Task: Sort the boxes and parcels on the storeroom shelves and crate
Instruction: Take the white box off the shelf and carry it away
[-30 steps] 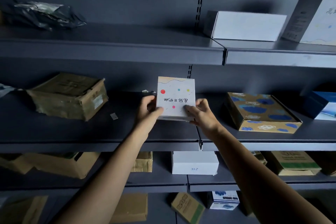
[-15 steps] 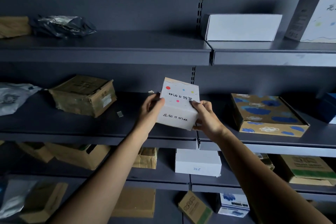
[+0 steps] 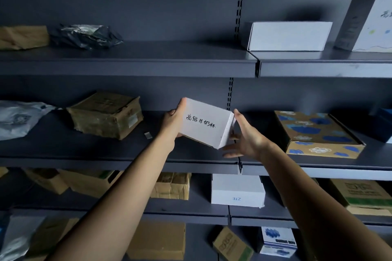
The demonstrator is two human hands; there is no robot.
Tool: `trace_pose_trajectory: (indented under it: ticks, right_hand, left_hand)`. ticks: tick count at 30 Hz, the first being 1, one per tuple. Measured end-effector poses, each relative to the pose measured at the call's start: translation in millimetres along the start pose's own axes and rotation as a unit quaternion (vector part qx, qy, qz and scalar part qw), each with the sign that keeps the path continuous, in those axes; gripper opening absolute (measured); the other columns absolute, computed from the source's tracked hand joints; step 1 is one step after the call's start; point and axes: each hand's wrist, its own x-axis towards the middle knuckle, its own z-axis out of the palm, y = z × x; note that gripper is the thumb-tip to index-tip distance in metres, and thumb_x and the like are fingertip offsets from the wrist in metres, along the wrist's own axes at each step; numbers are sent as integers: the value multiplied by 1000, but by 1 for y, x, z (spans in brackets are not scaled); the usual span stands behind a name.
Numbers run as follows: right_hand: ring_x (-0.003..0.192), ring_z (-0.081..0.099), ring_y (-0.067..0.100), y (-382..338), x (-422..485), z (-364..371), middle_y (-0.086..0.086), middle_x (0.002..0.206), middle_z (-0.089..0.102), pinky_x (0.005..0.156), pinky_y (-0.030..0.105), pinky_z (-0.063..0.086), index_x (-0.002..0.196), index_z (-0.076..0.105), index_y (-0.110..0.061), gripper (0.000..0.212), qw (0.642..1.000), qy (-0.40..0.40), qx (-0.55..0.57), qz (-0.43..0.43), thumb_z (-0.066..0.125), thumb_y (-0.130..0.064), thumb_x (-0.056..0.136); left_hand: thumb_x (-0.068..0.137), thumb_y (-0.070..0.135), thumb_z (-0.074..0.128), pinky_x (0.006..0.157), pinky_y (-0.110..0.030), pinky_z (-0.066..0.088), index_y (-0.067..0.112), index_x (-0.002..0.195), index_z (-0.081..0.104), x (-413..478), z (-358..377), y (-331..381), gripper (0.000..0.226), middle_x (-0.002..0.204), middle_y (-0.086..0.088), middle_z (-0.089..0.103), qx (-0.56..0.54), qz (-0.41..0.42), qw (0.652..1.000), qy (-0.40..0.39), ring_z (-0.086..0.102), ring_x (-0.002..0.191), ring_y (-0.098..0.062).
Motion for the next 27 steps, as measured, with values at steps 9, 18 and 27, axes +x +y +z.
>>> trace_pose_trajectory:
  ticks: [9, 18, 27]
  right_hand:
    - [110, 54, 44, 0, 21, 59, 22, 135, 42, 60, 53, 56, 134, 41, -4, 98, 979, 138, 152, -12, 71, -51, 53]
    - [101, 62, 47, 11, 8, 55, 24, 122, 55, 71, 50, 56, 130, 41, -7, 63, 994, 96, 27, 43, 49, -56, 92]
    - [92, 72, 34, 13, -3, 40, 21, 115, 67, 63, 37, 57, 145, 34, -27, 104, 997, 76, -6, -6, 59, -84, 61]
  left_hand:
    - [82, 44, 73, 86, -42, 56, 28, 132, 42, 20, -27, -6, 61, 120, 7, 59, -10, -19, 996, -85, 62, 103, -14]
    - [84, 54, 64, 72, -32, 57, 29, 106, 63, 32, -38, -5, 33, 101, 5, 71, 49, -59, 982, -175, 67, 89, -12]
    - [81, 54, 49, 82, -34, 50, 26, 91, 66, 46, -45, -6, 34, 94, 0, 72, 28, -67, 975, -211, 67, 87, -20]
